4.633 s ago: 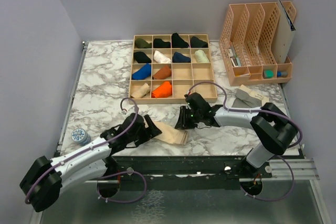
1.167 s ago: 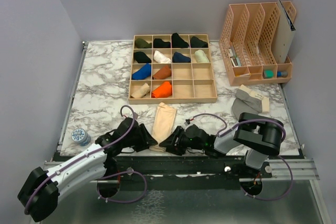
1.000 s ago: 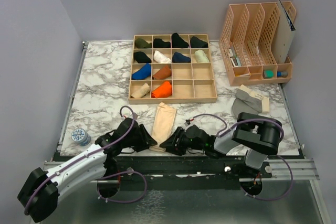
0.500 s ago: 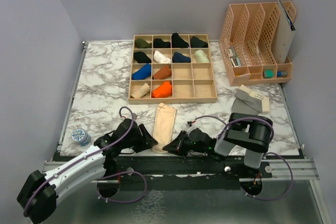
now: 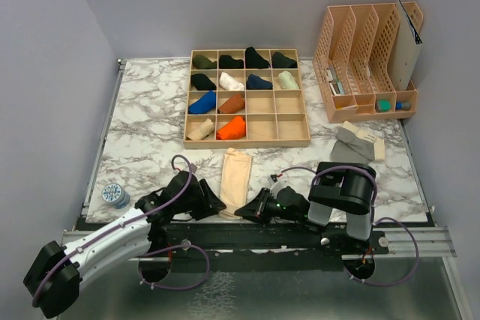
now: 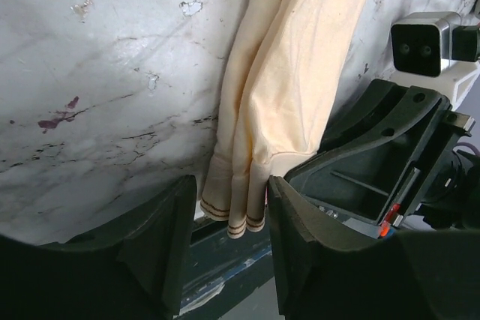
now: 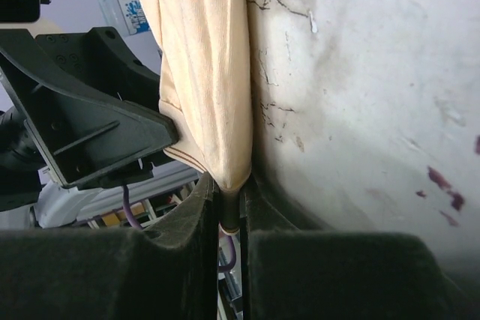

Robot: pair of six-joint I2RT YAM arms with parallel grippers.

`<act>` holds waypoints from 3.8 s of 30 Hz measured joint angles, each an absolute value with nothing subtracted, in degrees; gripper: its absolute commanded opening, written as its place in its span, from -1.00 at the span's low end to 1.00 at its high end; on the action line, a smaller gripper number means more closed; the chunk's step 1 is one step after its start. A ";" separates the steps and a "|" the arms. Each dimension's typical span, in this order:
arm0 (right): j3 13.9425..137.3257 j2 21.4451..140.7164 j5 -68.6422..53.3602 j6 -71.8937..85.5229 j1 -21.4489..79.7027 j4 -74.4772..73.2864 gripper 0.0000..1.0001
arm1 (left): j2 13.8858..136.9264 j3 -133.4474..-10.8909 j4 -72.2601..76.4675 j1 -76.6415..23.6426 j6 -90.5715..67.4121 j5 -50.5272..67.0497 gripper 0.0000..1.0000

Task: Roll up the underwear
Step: Roll the underwear to the center of the board.

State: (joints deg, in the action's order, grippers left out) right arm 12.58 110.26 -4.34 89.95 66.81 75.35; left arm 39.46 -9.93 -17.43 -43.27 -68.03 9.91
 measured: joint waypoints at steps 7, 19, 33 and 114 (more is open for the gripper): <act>12.38 111.28 -4.32 89.95 66.81 77.30 -0.99 | 36.86 -8.21 -16.71 -44.38 -68.90 10.70 -0.05; 12.43 111.33 -4.32 89.91 66.81 77.38 -0.99 | 33.82 -5.39 -15.40 -46.02 -71.94 11.73 -0.23; 17.43 103.94 -5.58 86.76 66.59 60.10 -0.22 | 36.03 -6.68 -16.62 -46.28 -71.81 9.54 -1.00; 16.82 107.85 8.05 -73.84 83.31 73.84 -0.22 | 44.84 -16.99 -22.79 -35.33 -62.94 19.40 -1.00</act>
